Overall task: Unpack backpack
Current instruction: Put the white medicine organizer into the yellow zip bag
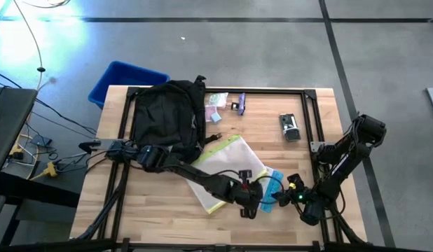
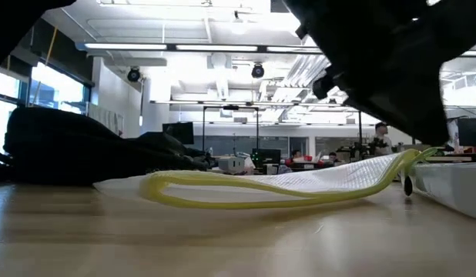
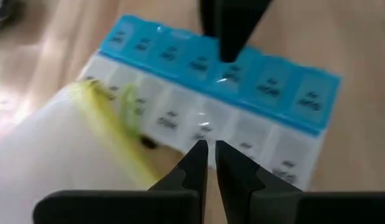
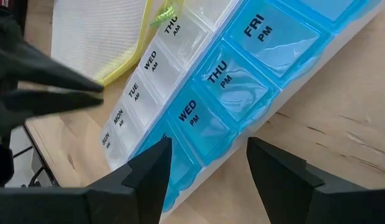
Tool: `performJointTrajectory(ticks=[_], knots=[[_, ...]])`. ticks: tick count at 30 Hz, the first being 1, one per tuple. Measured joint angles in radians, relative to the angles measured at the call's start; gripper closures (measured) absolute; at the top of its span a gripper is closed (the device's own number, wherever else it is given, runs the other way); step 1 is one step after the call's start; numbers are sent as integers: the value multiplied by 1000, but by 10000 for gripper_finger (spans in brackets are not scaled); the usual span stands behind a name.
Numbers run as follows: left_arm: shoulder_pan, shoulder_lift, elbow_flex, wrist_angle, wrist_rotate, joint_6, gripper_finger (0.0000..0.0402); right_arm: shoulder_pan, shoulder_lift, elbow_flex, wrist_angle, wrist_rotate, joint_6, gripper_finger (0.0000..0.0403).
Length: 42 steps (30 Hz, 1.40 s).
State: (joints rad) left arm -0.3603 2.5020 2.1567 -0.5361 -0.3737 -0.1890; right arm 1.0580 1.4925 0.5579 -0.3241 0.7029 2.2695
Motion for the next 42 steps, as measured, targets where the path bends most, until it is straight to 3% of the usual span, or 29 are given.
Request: performJointTrajectory(ticks=[23, 36, 39, 42], knots=[[21, 25, -20, -82, -14, -45, 401, -29, -1, 1, 27, 74, -6, 204], [10, 39, -28, -12, 14, -32, 401, -159, 0, 0, 76, 64, -207, 204], [10, 39, -28, -5, 14, -25, 401, -179, 0, 0, 103, 34, -268, 219], [9, 36, -28, 1, 13, 8, 401, -187, -2, 2, 119, 33, -299, 267]])
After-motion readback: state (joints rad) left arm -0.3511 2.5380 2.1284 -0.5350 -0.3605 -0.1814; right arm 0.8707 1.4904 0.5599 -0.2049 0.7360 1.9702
